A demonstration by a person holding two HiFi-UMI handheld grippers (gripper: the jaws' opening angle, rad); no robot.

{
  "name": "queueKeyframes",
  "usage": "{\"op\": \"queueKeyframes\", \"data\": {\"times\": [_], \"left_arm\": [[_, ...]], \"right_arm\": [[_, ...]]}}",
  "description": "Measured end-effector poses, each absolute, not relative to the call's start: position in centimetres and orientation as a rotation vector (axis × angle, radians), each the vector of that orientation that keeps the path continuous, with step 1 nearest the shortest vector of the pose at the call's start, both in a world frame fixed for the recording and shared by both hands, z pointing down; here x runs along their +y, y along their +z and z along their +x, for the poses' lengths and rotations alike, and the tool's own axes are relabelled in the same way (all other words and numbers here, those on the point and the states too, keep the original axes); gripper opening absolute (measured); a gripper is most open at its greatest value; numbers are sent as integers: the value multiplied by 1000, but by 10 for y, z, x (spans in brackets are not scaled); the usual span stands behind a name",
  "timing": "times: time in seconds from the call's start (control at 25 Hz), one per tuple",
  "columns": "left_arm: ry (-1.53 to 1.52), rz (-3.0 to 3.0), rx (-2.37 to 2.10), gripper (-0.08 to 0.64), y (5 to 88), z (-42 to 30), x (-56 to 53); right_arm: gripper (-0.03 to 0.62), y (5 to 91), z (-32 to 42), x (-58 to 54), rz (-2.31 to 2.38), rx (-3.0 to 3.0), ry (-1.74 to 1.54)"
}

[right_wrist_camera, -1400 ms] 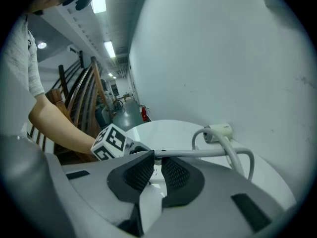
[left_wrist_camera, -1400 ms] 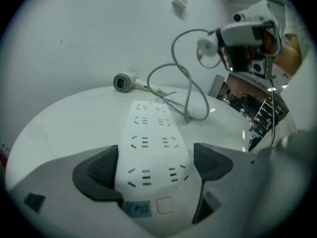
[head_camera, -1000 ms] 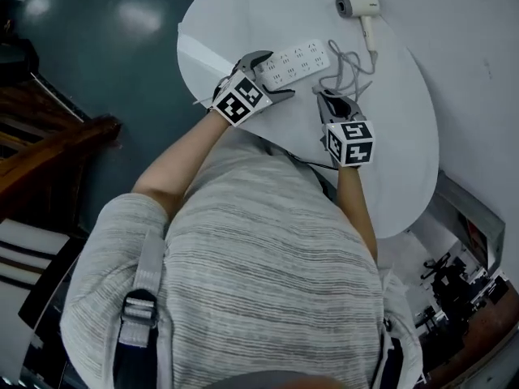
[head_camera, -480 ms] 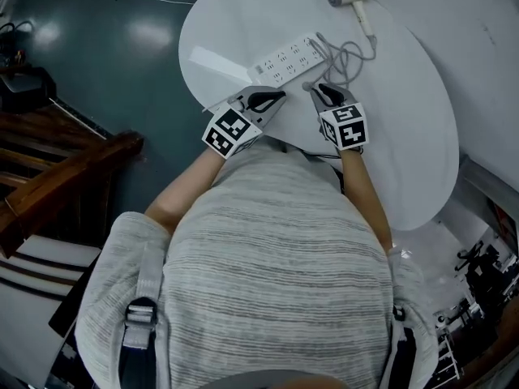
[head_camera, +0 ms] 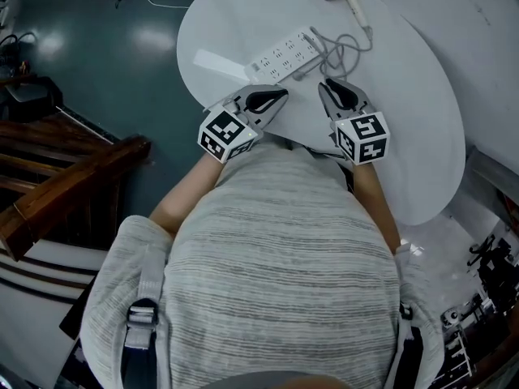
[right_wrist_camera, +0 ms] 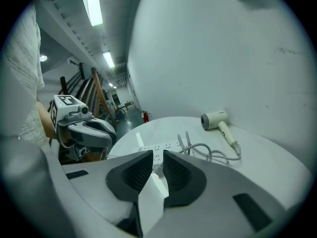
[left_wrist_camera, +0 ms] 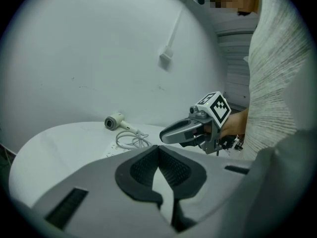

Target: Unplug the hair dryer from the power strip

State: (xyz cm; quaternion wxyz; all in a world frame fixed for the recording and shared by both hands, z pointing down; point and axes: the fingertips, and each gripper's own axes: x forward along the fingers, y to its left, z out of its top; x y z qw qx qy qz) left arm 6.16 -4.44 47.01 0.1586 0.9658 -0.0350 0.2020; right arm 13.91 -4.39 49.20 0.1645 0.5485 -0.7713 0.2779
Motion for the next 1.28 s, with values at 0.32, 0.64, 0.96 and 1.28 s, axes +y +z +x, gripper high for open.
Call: {"op": "queueKeyframes", "data": {"times": [0.32,0.64,0.96,1.28], "left_arm": [[539,2769,-69,6,462,67,-26],[546,2767,-71,7,462,73,-15],[568,2765,-90,7,466,78,-9],[571,2760,-100,8,469,86,-3]], "right_arm": [[26,469,118,-25,1531,-2313,667],[25,470,123,-18,1528,-2328,693],[25,474,129,-9,1520,-2332,709],[25,477,137,-4,1511,-2330,711]]}}
